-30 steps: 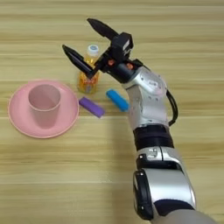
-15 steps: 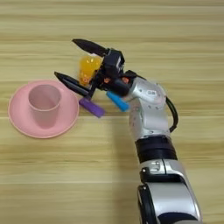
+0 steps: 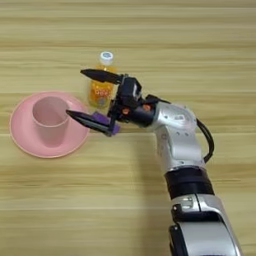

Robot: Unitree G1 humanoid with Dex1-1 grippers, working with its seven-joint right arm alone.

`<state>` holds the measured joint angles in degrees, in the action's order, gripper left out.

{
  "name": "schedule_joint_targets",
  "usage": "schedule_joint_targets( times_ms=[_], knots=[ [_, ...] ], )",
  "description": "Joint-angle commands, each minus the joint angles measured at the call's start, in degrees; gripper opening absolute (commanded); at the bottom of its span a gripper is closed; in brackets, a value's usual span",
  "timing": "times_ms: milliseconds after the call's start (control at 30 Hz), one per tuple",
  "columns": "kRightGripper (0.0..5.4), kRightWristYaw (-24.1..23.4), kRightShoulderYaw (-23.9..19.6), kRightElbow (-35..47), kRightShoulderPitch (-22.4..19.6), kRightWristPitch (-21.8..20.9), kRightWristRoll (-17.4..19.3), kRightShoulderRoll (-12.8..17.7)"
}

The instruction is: Move the objects on the table

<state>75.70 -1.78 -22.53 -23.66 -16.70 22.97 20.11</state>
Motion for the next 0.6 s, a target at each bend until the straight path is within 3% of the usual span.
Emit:
schedule_joint_targets(
  times_ms=[33,600],
  knots=[
    [5.36,-1.46,-0.63,0.68,-2.13,-0.11,-1.04,2.48],
    [5.36,-1.71,0.73,-7.77,-2.36,-2.37,-5.80,2.14]
  ],
)
